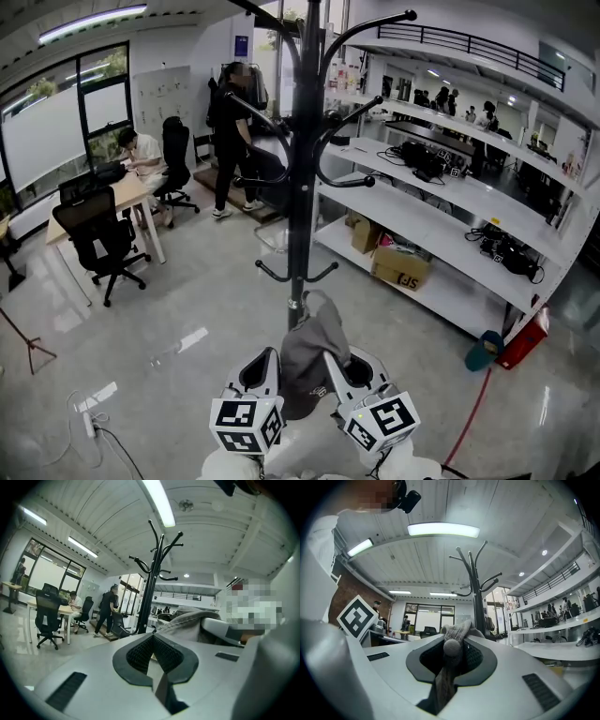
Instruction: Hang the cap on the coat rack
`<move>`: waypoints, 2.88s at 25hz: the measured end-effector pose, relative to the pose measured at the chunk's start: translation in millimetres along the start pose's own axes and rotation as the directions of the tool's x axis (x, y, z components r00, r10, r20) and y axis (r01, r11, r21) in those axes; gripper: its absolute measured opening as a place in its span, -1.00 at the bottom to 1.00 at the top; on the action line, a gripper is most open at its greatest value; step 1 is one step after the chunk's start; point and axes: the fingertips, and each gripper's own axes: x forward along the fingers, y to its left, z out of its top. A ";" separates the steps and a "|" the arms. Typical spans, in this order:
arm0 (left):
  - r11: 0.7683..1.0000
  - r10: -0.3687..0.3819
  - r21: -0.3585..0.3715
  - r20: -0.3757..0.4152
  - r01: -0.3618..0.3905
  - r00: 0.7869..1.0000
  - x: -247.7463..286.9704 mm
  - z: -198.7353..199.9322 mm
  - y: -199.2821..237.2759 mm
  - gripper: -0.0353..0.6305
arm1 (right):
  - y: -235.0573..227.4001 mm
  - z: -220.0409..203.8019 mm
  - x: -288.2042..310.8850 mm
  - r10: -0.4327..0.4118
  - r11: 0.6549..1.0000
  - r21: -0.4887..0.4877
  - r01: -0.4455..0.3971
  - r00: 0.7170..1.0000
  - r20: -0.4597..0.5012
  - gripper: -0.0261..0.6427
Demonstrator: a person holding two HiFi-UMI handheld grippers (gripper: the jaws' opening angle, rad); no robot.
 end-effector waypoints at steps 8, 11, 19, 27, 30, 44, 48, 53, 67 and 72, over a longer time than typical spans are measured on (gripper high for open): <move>1.000 0.012 0.007 0.021 -0.012 1.000 5.0 10.1 1.6 -0.89 | -26.5 43.4 3.2 -0.029 0.996 -0.077 0.037 0.994 0.103 -0.79; 1.000 0.004 0.023 0.036 -0.005 0.999 11.0 17.5 -0.4 -0.89 | -41.8 61.7 2.1 -0.050 0.993 -0.101 0.065 0.988 0.144 -0.79; 1.000 -0.001 0.016 0.069 0.000 0.998 24.3 37.5 5.7 -0.89 | -70.9 105.8 7.2 -0.081 0.980 -0.155 0.121 0.967 0.242 -0.79; 1.000 -0.010 0.018 0.080 0.009 0.997 40.3 40.2 4.2 -0.89 | -88.7 148.4 11.7 -0.076 0.967 -0.206 0.150 0.941 0.331 -0.79; 1.000 -0.017 0.023 0.082 0.015 0.996 43.1 42.1 3.2 -0.89 | -90.4 158.7 15.2 -0.070 0.964 -0.218 0.155 0.933 0.352 -0.79; 1.000 0.022 0.010 0.063 -0.023 0.998 45.8 38.1 17.4 -0.89 | -123.6 175.9 36.2 -0.102 0.964 -0.186 0.192 0.908 0.407 -0.79; 0.999 0.044 0.005 0.057 -0.044 0.997 42.7 35.6 24.0 -0.89 | -132.6 171.3 41.2 -0.117 0.968 -0.156 0.195 0.907 0.405 -0.79; 0.998 0.066 0.005 0.055 -0.066 0.996 38.3 35.0 29.3 -0.89 | -136.9 159.0 51.3 -0.117 0.979 -0.111 0.172 0.915 0.387 -0.79; 0.992 0.127 -0.004 0.052 -0.127 0.991 27.5 32.2 51.4 -0.89 | -128.3 127.0 84.3 -0.083 0.992 -0.065 0.111 0.936 0.341 -0.79; 0.992 0.129 -0.011 0.049 -0.128 0.990 28.4 29.8 52.7 -0.89 | -124.6 114.8 92.8 -0.077 0.993 -0.063 0.102 0.944 0.322 -0.79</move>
